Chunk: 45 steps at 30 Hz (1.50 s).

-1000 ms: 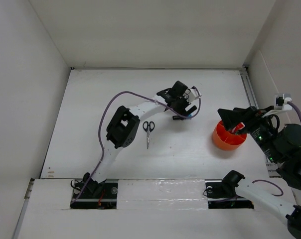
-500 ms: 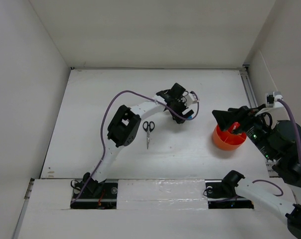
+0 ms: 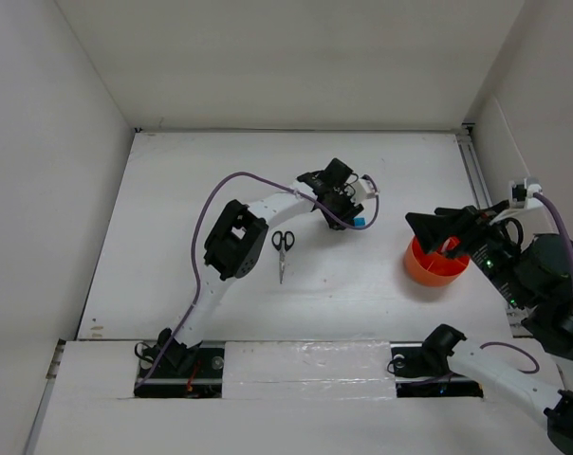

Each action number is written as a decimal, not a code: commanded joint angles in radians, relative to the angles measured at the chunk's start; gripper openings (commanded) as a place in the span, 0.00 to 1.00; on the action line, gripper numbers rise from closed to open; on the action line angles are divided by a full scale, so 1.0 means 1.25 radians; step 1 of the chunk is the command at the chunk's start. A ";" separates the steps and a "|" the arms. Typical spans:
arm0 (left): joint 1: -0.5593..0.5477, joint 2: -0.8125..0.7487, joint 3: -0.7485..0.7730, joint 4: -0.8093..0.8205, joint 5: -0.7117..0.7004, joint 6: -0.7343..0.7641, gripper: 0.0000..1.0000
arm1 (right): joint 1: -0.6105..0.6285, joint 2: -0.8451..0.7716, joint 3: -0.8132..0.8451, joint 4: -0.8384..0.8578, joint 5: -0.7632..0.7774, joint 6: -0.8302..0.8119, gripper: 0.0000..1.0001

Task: Sort the stationery into containers
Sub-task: Pick up the pen from the center of the board.

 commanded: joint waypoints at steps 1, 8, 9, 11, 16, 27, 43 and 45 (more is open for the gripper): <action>-0.001 0.037 -0.037 -0.095 0.023 -0.012 0.30 | 0.005 -0.017 0.010 0.025 -0.003 -0.002 0.88; -0.001 0.074 -0.056 -0.095 -0.005 -0.029 0.08 | 0.005 -0.024 0.010 0.025 0.004 -0.002 0.88; -0.001 0.085 -0.056 -0.095 -0.016 -0.039 0.07 | 0.005 -0.024 0.010 0.025 0.004 -0.002 0.88; -0.018 0.095 -0.063 -0.095 -0.026 -0.046 0.00 | 0.005 -0.031 0.002 0.025 0.004 -0.002 0.88; -0.027 0.102 -0.072 -0.095 -0.108 -0.078 0.00 | 0.005 -0.031 -0.012 0.039 0.021 0.005 0.88; -0.036 -0.082 -0.155 -0.041 -0.144 -0.163 0.00 | 0.005 0.020 -0.020 0.091 0.174 0.054 0.88; -0.130 -0.599 -0.441 0.137 -0.381 -0.412 0.00 | -0.187 0.137 -0.070 0.285 0.000 0.052 0.88; -0.172 -0.646 -0.460 0.154 -0.409 -0.425 0.00 | -0.284 0.160 -0.070 0.332 -0.167 0.067 0.88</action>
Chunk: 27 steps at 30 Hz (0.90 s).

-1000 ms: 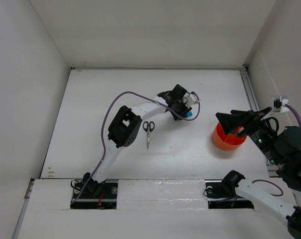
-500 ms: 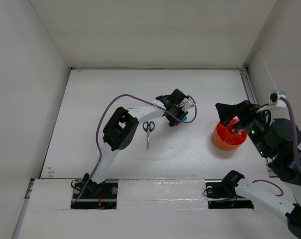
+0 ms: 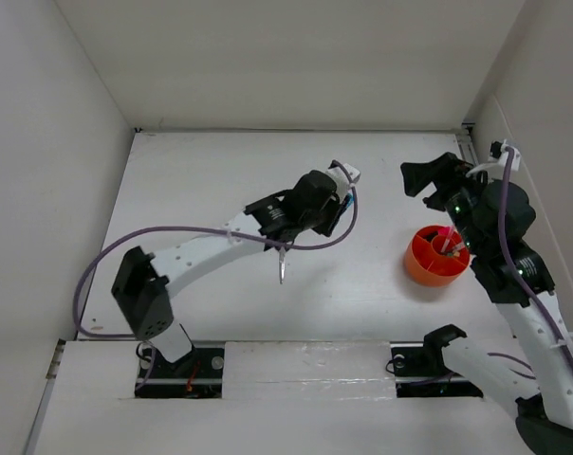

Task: Sort the stationery into containers
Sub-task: Pick up the pen from the center of the board, then place the pen in the storage box.

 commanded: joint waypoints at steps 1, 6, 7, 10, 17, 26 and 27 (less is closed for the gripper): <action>-0.058 -0.132 -0.043 0.078 -0.066 -0.071 0.00 | -0.107 0.035 -0.007 0.145 -0.249 0.046 0.88; -0.081 -0.264 -0.135 0.167 -0.049 -0.087 0.00 | -0.170 0.086 -0.085 0.328 -0.522 0.129 0.80; -0.081 -0.286 -0.144 0.175 -0.057 -0.095 0.00 | -0.152 0.094 -0.102 0.348 -0.522 0.138 0.79; -0.089 -0.294 -0.144 0.175 -0.057 -0.096 0.00 | -0.079 0.117 -0.103 0.370 -0.481 0.145 0.79; -0.089 -0.322 -0.172 0.234 -0.021 -0.087 0.00 | 0.015 0.159 -0.133 0.377 -0.427 0.145 0.72; -0.089 -0.351 -0.198 0.255 -0.020 -0.080 0.00 | 0.039 0.144 -0.202 0.377 -0.396 0.145 0.64; -0.089 -0.351 -0.198 0.255 -0.020 -0.080 0.00 | 0.039 0.144 -0.202 0.377 -0.389 0.145 0.62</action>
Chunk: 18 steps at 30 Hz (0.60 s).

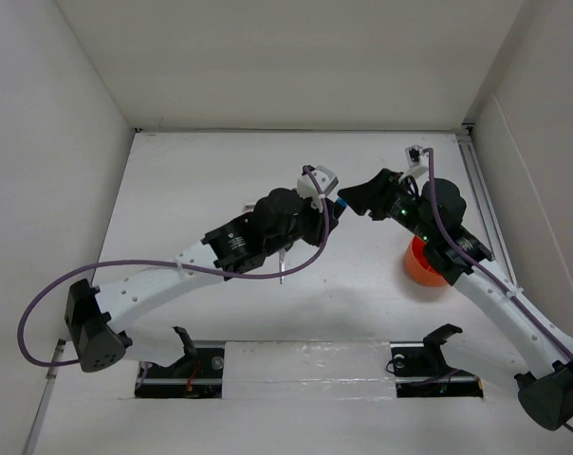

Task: Sort the stationery into containers
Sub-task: Place the pen in the storage box.

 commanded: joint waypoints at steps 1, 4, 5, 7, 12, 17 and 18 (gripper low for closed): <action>-0.005 -0.048 -0.002 0.054 -0.005 0.001 0.00 | 0.009 -0.015 -0.012 0.050 0.022 0.002 0.60; -0.005 -0.056 -0.002 0.061 -0.005 0.001 0.00 | 0.009 -0.015 -0.020 0.062 -0.001 0.002 0.52; -0.005 -0.064 -0.002 0.061 -0.005 0.001 0.00 | 0.009 -0.015 -0.029 0.062 -0.009 0.010 0.52; -0.005 -0.064 -0.002 0.061 -0.012 0.001 0.00 | 0.009 -0.015 -0.029 0.075 -0.023 0.019 0.52; -0.005 -0.064 -0.009 0.061 -0.012 0.001 0.00 | 0.027 -0.015 -0.036 0.084 -0.033 0.035 0.42; -0.005 -0.056 -0.010 0.069 -0.019 0.001 0.00 | 0.042 -0.008 -0.036 0.106 -0.075 0.068 0.28; -0.005 -0.056 -0.010 0.069 -0.028 0.001 0.00 | 0.042 -0.008 -0.036 0.114 -0.075 0.068 0.27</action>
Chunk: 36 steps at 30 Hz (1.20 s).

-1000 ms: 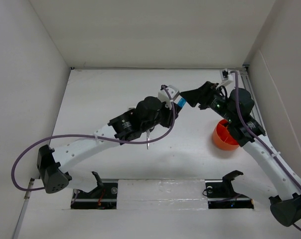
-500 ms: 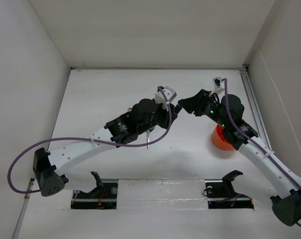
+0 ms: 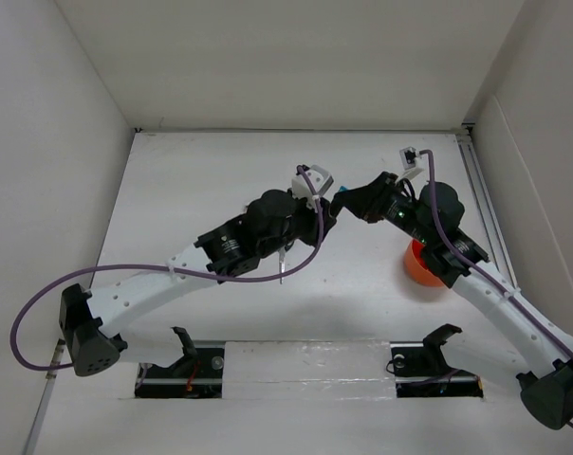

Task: Sort the stationery into containers
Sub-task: Place the pen in the storage box.

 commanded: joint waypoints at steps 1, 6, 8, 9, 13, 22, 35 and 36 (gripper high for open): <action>-0.004 -0.020 -0.001 0.059 -0.020 0.001 0.00 | 0.014 -0.007 -0.007 0.051 -0.048 0.023 0.24; -0.004 -0.020 -0.001 0.059 -0.029 0.001 0.00 | 0.022 -0.007 0.000 0.051 -0.038 0.030 0.00; -0.004 -0.027 0.007 0.045 -0.036 -0.006 0.00 | 0.022 -0.007 0.000 0.051 -0.018 0.030 0.00; -0.004 -0.027 0.007 0.045 -0.036 -0.006 0.08 | 0.022 -0.007 0.000 0.051 0.001 0.030 0.00; -0.004 -0.054 0.007 0.026 0.026 -0.006 1.00 | 0.022 -0.007 0.008 0.043 0.071 0.013 0.00; -0.004 -0.092 0.093 -0.334 -0.272 -0.173 1.00 | 0.015 0.037 0.196 -0.314 0.644 -0.081 0.00; 0.038 -0.404 -0.188 -0.420 -0.474 -0.301 1.00 | -0.236 0.064 0.159 -0.473 0.899 -0.102 0.00; 0.038 -0.411 -0.188 -0.428 -0.474 -0.309 1.00 | -0.246 0.080 0.159 -0.473 0.908 -0.102 0.00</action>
